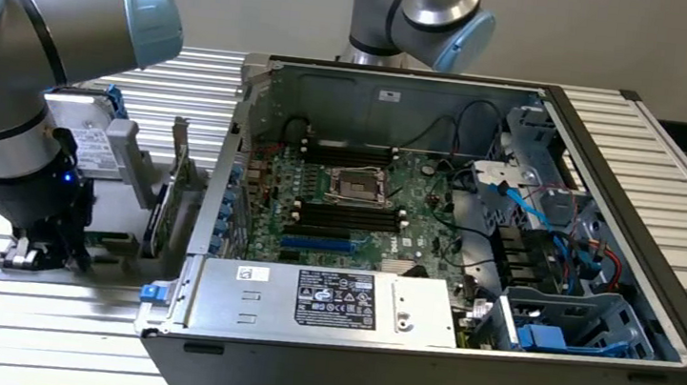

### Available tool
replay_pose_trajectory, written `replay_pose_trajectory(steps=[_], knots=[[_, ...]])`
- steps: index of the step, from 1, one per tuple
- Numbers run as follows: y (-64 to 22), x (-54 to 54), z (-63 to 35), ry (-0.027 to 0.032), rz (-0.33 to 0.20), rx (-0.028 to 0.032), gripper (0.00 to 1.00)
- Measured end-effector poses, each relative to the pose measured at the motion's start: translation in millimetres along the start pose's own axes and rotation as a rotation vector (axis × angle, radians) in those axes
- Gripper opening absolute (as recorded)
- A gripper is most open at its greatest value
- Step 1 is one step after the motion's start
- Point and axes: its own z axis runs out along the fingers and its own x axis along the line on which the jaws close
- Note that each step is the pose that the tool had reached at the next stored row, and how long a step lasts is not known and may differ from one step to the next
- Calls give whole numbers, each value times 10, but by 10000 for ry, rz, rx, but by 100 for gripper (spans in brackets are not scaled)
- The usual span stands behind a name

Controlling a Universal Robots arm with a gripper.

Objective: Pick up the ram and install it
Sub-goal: 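Pick up the ram and move it above insertion slot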

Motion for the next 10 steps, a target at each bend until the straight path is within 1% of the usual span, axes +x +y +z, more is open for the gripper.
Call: replay_pose_trajectory(steps=[3, 5, 10], knots=[[0, 0, 0, 0, -1, 0, 18], [0, 0, 0, -1, 0, 0, 15], [0, 0, 0, -1, 0, 1, 15]])
